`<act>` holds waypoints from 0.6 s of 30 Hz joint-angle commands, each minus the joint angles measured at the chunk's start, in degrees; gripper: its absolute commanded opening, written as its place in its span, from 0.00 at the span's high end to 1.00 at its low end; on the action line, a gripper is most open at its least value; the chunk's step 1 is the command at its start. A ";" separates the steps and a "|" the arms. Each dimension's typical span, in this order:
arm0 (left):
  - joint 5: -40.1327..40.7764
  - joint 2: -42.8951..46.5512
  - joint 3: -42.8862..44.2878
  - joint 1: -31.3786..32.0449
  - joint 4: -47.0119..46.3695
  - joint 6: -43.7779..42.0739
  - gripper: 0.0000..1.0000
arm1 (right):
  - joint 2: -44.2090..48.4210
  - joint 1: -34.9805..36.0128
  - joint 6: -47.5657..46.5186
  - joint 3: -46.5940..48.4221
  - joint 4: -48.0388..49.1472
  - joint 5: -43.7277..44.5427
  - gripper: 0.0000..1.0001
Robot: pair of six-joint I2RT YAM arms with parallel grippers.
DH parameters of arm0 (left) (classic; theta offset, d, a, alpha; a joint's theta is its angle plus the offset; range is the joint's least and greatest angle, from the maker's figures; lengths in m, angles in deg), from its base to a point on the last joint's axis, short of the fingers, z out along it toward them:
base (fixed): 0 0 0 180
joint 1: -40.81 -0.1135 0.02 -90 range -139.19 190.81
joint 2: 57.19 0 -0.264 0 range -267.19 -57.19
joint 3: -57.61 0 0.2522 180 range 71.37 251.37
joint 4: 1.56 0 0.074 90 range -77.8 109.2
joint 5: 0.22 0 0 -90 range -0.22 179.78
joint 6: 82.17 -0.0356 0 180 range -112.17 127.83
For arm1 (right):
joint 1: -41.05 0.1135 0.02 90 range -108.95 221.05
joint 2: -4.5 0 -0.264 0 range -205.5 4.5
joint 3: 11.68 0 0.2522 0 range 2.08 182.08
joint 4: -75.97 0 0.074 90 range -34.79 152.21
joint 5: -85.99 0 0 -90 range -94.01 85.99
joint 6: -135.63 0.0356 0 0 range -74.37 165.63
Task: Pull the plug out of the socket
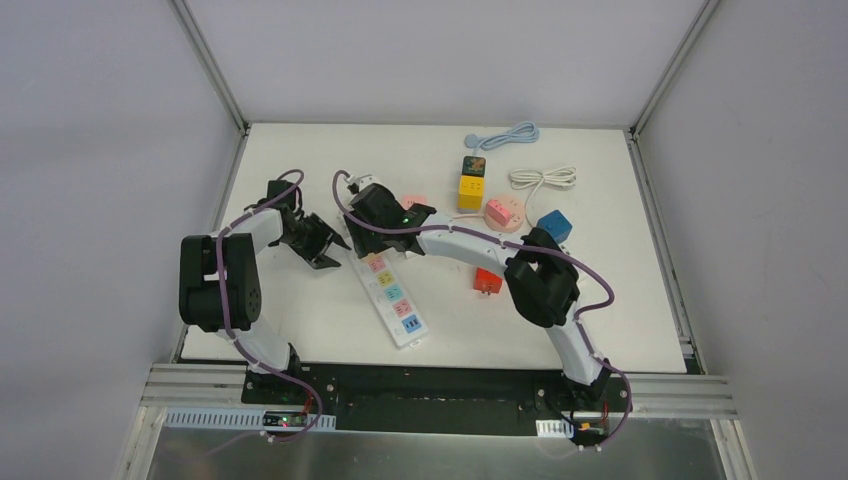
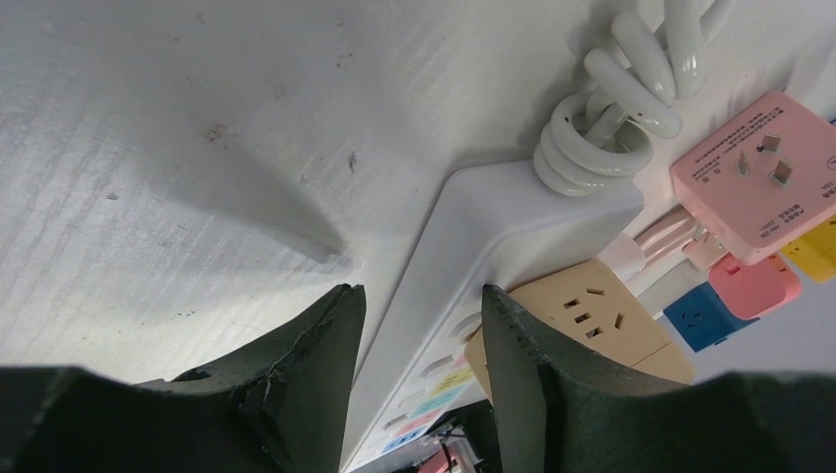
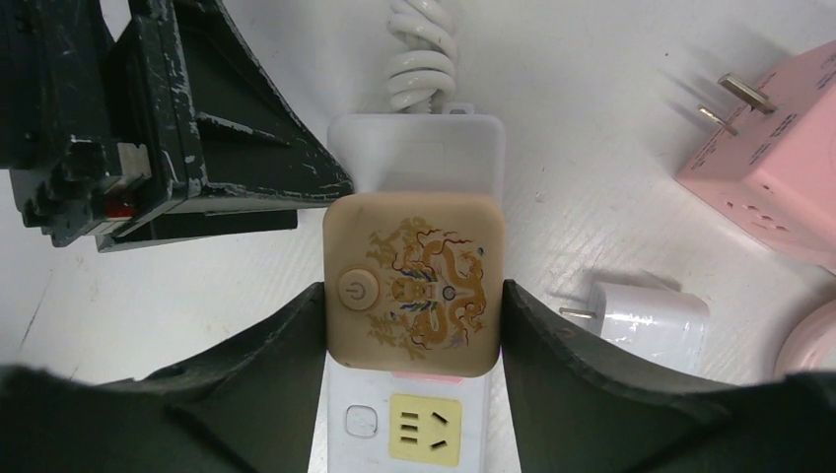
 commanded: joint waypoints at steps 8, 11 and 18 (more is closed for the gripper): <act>4.10 -1.10 -1.33 5.52 1.24 1.55 0.58 | 3.07 -0.64 4.05 2.66 1.21 -5.34 1.00; 5.66 -1.12 -1.14 5.92 2.28 1.06 0.61 | 3.69 -1.68 6.96 1.94 3.56 -8.33 1.00; 7.82 -1.73 -0.62 6.45 5.01 -0.11 0.63 | 4.09 -0.77 3.31 2.07 5.88 -6.11 1.00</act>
